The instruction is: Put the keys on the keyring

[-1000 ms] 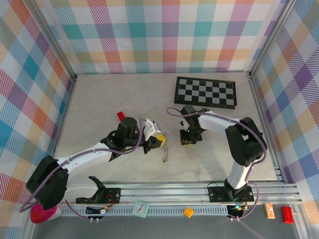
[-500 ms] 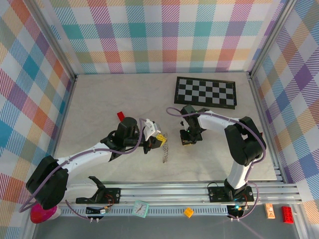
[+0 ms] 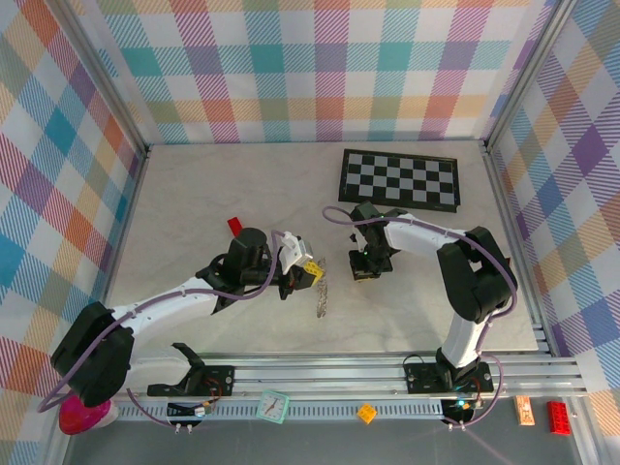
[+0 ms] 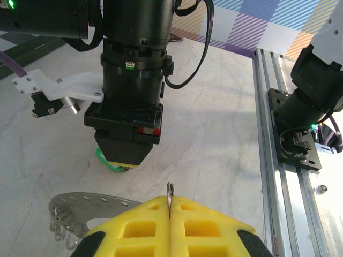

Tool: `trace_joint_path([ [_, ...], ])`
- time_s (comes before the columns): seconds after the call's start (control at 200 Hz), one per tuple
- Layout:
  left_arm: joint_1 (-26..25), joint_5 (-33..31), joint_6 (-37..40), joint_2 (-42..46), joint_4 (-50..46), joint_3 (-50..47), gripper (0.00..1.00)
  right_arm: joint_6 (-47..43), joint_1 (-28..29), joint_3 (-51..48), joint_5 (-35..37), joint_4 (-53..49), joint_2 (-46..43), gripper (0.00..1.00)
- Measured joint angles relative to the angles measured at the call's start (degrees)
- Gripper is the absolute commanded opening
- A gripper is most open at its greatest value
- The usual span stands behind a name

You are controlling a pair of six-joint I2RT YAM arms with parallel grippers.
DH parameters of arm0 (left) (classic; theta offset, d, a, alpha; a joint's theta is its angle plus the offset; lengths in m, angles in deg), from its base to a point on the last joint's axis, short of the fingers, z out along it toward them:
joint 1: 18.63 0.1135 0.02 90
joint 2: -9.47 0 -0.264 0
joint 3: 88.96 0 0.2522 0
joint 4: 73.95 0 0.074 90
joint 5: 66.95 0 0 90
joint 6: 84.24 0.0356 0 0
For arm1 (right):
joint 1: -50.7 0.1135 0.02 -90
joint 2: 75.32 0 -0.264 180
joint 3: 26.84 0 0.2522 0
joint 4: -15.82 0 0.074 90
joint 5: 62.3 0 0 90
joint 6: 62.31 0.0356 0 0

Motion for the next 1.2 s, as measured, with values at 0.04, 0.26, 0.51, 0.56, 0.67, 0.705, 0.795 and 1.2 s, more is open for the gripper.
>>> trace_joint_path([
  [0.04,0.0,0.0,0.0,-0.1,0.0,0.0,0.0,0.0,0.0,0.1,0.0,-0.2,0.0,0.12],
  [0.26,0.0,0.0,0.0,-0.1,0.0,0.0,0.0,0.0,0.3,0.2,0.5,-0.3,0.3,0.13],
  [0.51,0.0,0.0,0.0,-0.1,0.0,0.0,0.0,0.0,0.3,0.2,1.0,-0.4,0.7,0.09],
  [0.56,0.0,0.0,0.0,-0.1,0.0,0.0,0.0,0.0,0.3,0.2,1.1,-0.4,0.7,0.08],
  [0.67,0.0,0.0,0.0,-0.1,0.0,0.0,0.0,0.0,0.3,0.2,1.2,-0.5,0.7,0.1],
  [0.705,0.0,0.0,0.0,-0.1,0.0,0.0,0.0,0.0,0.3,0.2,1.3,-0.5,0.7,0.11],
  [0.795,0.0,0.0,0.0,-0.2,0.0,0.0,0.0,0.0,0.3,0.3,1.5,-0.8,0.7,0.13],
  [1.2,0.0,0.0,0.0,-0.4,0.0,0.0,0.0,-0.3,0.4,0.9,1.5,-1.2,0.7,0.0],
])
